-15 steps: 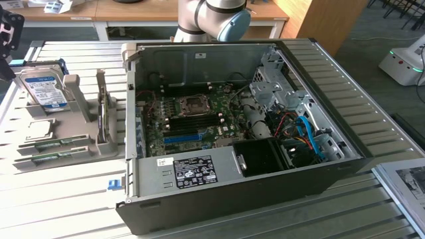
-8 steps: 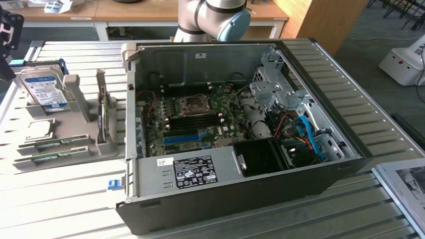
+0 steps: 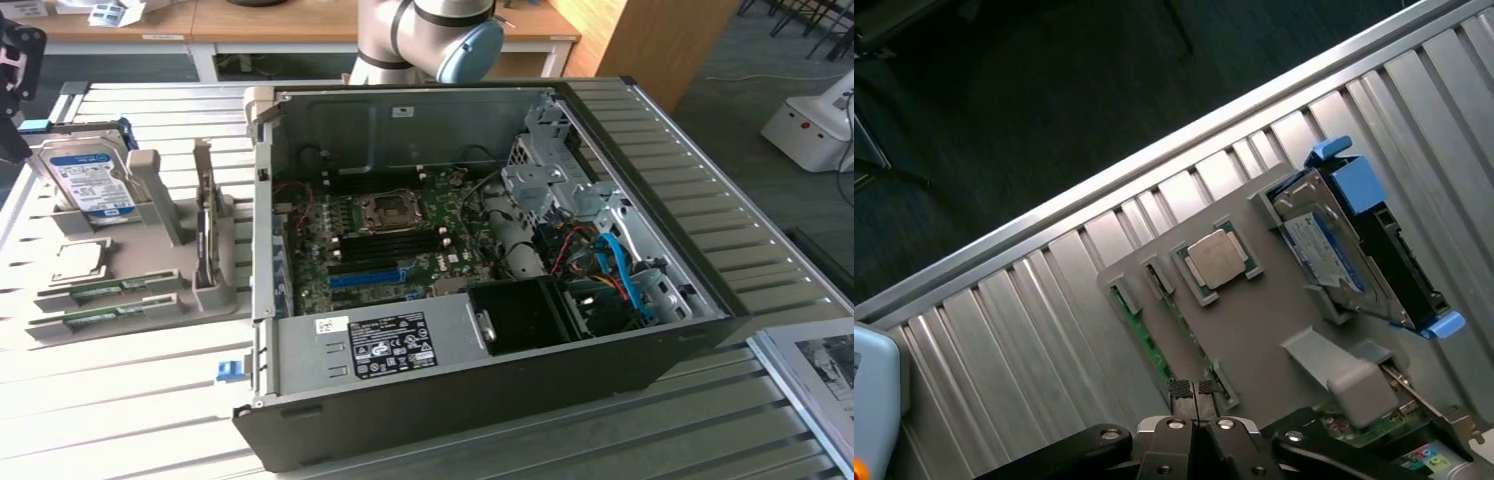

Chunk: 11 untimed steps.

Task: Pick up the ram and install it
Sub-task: 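Pick up the ram and move it above insertion slot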

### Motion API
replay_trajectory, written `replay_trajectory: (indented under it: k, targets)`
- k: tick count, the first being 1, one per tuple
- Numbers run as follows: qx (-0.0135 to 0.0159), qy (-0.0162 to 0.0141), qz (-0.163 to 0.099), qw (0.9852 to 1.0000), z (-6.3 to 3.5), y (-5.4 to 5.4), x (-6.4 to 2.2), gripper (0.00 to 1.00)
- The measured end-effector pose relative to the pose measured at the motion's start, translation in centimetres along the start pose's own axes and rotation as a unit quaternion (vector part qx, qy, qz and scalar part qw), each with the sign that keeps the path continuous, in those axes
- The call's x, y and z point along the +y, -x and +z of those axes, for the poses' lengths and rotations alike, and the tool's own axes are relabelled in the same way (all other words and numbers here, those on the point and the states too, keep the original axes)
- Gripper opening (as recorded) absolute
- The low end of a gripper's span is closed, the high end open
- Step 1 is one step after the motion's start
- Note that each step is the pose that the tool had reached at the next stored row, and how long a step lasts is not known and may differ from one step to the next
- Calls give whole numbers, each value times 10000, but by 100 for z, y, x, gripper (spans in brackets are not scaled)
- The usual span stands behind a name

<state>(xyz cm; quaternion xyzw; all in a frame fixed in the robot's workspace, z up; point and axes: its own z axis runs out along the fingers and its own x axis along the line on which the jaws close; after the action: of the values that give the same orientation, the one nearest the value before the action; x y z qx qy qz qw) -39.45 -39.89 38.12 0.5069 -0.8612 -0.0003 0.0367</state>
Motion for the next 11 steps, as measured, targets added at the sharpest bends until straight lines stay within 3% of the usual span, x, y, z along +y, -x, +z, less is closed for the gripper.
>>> replay_trajectory:
  k: [11]
  targets:
    - [14, -23, -362, 9993, 0, 0, 0, 10]
